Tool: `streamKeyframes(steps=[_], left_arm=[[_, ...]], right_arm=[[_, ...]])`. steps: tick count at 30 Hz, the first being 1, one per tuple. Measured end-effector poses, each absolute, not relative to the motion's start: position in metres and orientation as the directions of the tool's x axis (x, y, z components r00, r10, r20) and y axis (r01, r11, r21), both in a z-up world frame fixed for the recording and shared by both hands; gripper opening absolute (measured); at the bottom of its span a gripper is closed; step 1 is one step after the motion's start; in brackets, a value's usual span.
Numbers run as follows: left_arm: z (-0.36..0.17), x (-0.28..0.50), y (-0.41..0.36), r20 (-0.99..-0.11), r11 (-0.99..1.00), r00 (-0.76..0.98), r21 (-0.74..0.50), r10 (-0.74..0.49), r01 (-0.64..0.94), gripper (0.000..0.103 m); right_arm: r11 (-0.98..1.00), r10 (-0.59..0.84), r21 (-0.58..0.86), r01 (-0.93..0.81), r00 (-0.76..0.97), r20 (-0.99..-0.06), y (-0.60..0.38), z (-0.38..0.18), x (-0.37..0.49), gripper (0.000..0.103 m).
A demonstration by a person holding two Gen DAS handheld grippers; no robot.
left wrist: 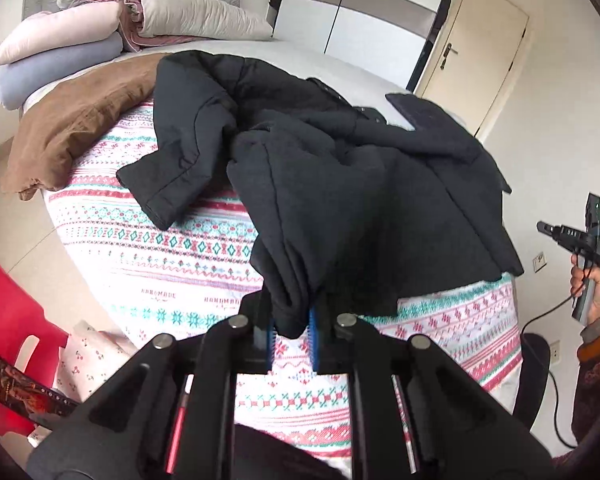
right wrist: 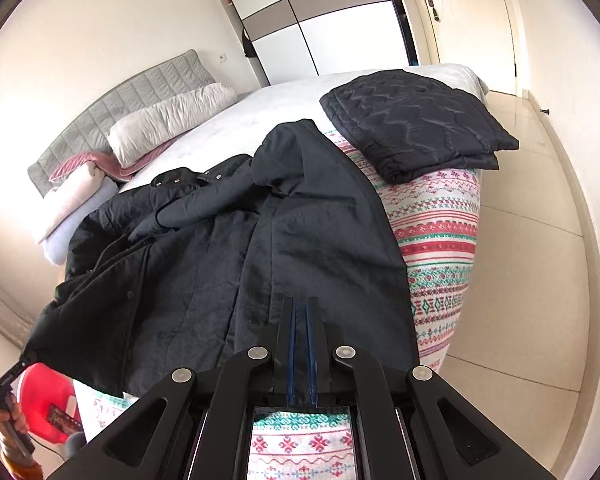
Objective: Fold large clothes
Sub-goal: 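Grasp the coat hem with both grippers and lift it to spread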
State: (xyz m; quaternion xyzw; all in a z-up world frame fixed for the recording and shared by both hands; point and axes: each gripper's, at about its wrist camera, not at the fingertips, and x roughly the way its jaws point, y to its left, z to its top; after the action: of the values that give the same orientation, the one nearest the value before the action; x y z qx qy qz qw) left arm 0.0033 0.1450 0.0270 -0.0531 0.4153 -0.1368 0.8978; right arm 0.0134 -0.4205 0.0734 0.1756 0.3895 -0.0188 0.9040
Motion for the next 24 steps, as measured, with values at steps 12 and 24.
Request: streamKeyframes(steps=[12,24], left_arm=[[0.012,-0.014,0.173,-0.753,0.938,0.567,-0.208,-0.334,0.277,0.079],[-0.053,0.055,0.118,-0.804,0.885,0.37,-0.418,-0.466,0.206,0.022]], right_arm=[[0.873,0.191,0.41,0.264,0.588,-0.786,-0.448,0.002,0.029,0.065],[0.922,0.075,0.256,0.289,0.515,-0.854,-0.42,-0.023,0.045,0.059]])
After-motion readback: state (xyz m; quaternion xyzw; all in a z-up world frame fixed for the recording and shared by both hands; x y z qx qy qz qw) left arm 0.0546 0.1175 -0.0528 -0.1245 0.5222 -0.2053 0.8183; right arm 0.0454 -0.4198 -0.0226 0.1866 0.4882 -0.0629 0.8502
